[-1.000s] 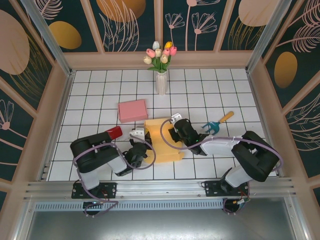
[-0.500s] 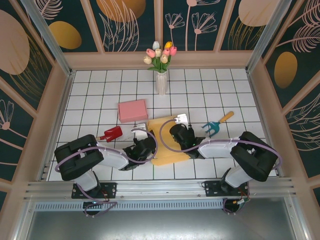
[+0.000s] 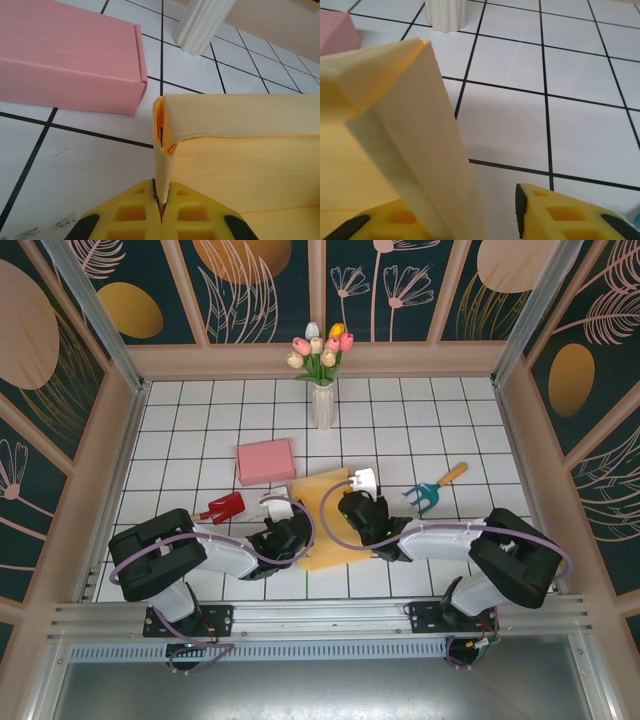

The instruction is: Fold the paper box

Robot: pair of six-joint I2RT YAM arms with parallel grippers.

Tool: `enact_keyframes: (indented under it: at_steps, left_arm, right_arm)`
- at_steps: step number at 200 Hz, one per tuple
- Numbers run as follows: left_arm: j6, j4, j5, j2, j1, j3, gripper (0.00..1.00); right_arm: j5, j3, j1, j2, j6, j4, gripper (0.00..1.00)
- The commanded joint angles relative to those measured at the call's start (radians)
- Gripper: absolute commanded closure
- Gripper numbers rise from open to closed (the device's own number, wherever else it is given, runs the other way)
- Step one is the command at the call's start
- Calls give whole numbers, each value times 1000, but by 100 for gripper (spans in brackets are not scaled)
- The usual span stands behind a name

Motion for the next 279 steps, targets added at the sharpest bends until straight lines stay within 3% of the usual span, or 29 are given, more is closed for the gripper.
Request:
enact_keyframes:
  at_steps: [1,53,86,127,163,181,213,257,279]
  left_arm:
    - [-25,-78,-33,-3,11,-1,100]
    - [-15,-101,-31,18,11,28,100]
    - [43,-94,-6,28,11,45,100]
    - [188,-132,7,-18,12,60,100]
    - [468,-193,98,-96,11,102,100]
    - [633,-279,141,-131,11,156,100]
    - [897,-574,251,-153,11,324,100]
    - [1208,-1041,291,-124,13,625,100]
    - [1372,-1194,246,-123,14,736,100]
  right_arm:
    - [-78,-40,4,-75,14,57,55]
    - [-166,-112,46,-242,-22,43,50]
    - [-165,-109,66,-389,5,-85,50]
    - [-122,-37,66,-632,-55,-363,50]
    - [-25,69,42,-754,-137,-568,36]
    - [31,105,12,-776,-117,-622,28]
    - [-21,68,-31,-872,-55,-577,28]
    - [-70,-103,-38,-1033,-42,-410,27]
    - [-68,-140,-42,-1097,-39,-393,27]
